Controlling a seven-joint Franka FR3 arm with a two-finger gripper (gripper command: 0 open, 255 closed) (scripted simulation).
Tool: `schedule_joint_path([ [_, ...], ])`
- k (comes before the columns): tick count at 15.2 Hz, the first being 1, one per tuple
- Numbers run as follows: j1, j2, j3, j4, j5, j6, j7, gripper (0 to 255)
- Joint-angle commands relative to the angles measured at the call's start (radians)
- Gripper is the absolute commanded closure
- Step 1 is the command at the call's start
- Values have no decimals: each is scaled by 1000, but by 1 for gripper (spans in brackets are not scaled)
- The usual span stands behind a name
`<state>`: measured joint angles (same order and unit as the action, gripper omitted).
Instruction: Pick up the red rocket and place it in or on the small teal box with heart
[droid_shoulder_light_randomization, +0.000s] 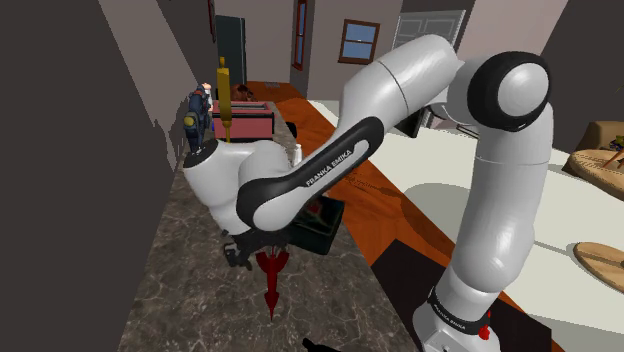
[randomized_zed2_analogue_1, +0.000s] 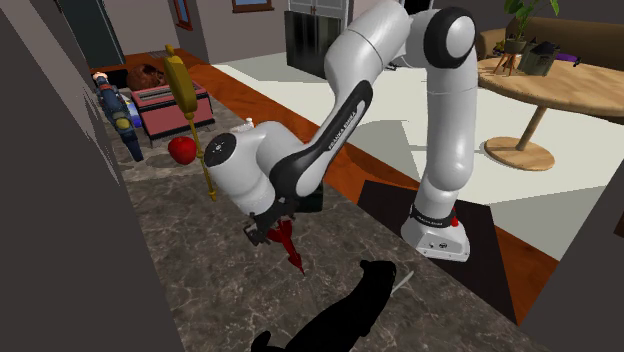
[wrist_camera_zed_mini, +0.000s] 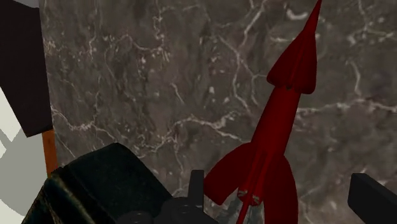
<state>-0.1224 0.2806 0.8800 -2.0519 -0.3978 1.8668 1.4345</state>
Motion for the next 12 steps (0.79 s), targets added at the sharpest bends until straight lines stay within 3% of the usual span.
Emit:
schedule_joint_path([
  [1, 29, 62, -26, 23, -46, -2, 54, 0],
  [7, 25, 84, -47, -34, -79, 68, 74, 0],
  [12, 25, 87, -49, -38, -83, 74, 76, 0],
])
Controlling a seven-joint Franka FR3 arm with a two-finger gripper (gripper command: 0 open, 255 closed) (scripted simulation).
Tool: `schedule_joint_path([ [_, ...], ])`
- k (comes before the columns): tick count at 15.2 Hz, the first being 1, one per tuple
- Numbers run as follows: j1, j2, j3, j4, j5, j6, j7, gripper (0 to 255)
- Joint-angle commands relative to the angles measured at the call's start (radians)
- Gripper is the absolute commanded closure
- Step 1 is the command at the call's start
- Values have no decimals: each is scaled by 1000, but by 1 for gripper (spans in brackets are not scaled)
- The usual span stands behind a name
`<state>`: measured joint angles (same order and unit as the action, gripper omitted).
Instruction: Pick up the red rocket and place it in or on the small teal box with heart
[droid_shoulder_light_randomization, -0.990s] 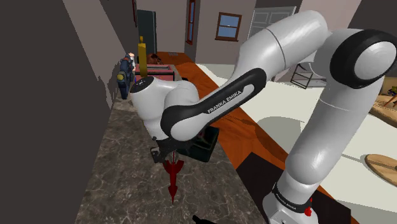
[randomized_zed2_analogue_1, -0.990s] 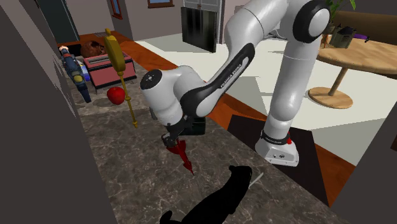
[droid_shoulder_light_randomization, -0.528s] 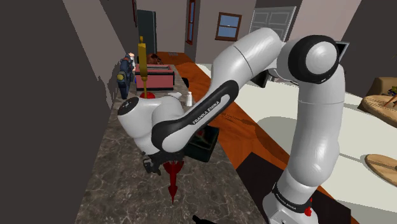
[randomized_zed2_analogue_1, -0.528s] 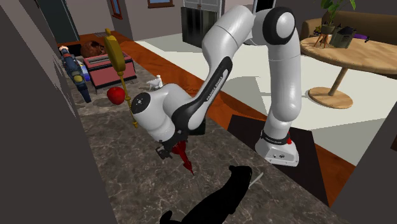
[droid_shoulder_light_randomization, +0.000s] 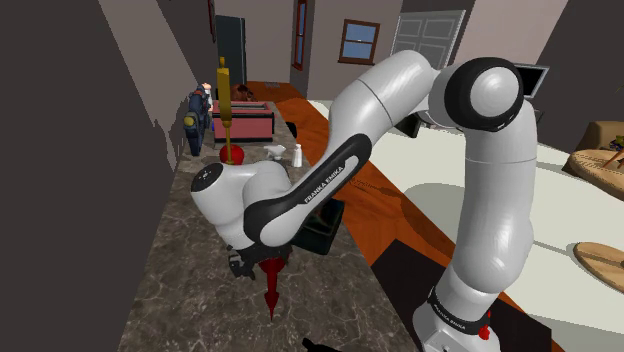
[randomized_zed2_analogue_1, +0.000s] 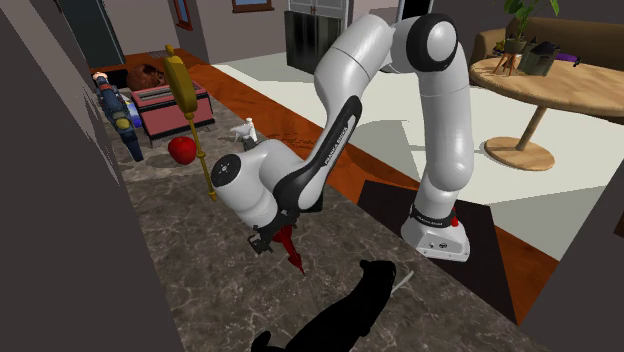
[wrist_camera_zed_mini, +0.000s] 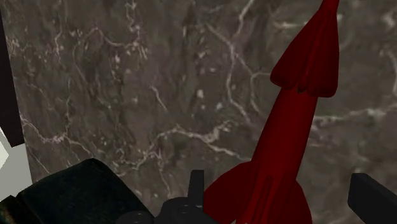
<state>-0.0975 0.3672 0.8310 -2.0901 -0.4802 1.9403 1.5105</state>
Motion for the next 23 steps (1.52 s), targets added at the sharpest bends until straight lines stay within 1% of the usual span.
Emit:
schedule_joint_path([
  [1, 0, 0, 0, 0, 0, 1, 0, 0],
  [4, 0, 0, 0, 0, 0, 0, 0, 0],
  [5, 0, 0, 0, 0, 0, 0, 0, 255],
  [14, 0, 0, 0, 0, 0, 1, 0, 255],
  [23, -35, -94, 42, 28, 81, -79, -67, 255],
])
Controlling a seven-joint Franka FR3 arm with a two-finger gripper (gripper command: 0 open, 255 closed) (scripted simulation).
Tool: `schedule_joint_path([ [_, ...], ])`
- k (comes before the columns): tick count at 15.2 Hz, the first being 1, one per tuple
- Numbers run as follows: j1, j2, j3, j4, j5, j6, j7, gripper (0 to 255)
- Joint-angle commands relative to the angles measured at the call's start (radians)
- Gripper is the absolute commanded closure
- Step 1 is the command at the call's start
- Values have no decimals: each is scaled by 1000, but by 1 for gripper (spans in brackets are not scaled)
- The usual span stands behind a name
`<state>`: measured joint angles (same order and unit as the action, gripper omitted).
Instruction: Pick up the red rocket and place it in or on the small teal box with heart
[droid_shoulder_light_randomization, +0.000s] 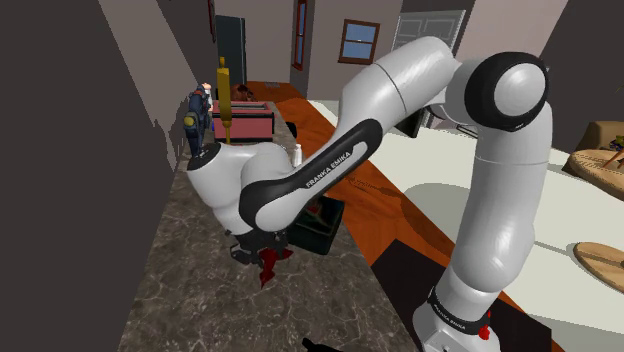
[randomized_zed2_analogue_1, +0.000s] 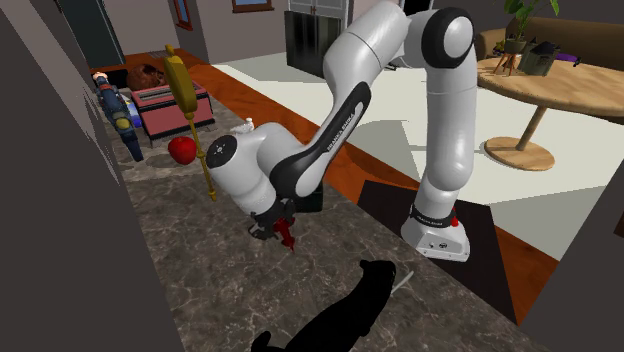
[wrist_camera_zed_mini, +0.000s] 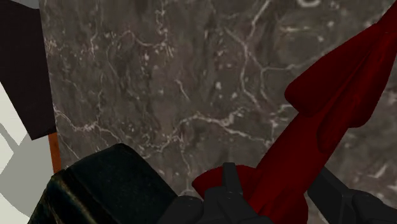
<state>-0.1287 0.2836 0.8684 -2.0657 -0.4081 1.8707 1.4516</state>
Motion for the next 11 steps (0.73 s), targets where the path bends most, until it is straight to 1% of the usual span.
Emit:
schedule_joint_path([
  [1, -7, -21, 8, 8, 18, -18, -15, 255],
  [11, -34, -111, 34, 63, 94, -118, -86, 255],
])
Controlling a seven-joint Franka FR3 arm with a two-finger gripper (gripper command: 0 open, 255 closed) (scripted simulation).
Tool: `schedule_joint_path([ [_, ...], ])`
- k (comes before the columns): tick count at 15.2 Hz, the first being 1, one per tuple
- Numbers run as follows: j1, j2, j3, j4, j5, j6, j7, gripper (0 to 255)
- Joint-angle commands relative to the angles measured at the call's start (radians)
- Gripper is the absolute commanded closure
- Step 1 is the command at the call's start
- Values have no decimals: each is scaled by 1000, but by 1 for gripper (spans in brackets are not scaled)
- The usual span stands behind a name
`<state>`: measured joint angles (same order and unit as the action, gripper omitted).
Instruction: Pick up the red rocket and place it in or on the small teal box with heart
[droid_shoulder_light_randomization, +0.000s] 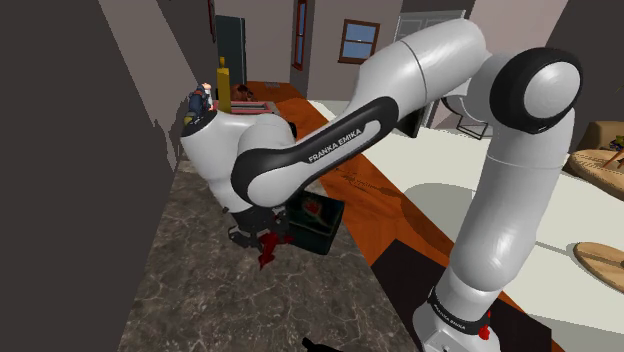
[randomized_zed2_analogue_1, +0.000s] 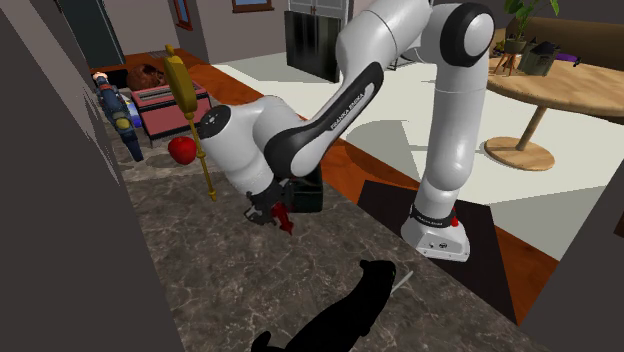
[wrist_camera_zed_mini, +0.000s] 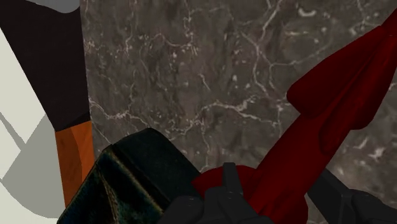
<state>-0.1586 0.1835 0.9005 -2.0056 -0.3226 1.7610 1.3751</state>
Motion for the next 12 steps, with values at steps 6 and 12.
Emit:
schedule_joint_path([
  [6, -15, -55, 9, 48, 43, -74, -46, 255],
  [12, -21, -89, 13, 101, 70, -143, -77, 255],
])
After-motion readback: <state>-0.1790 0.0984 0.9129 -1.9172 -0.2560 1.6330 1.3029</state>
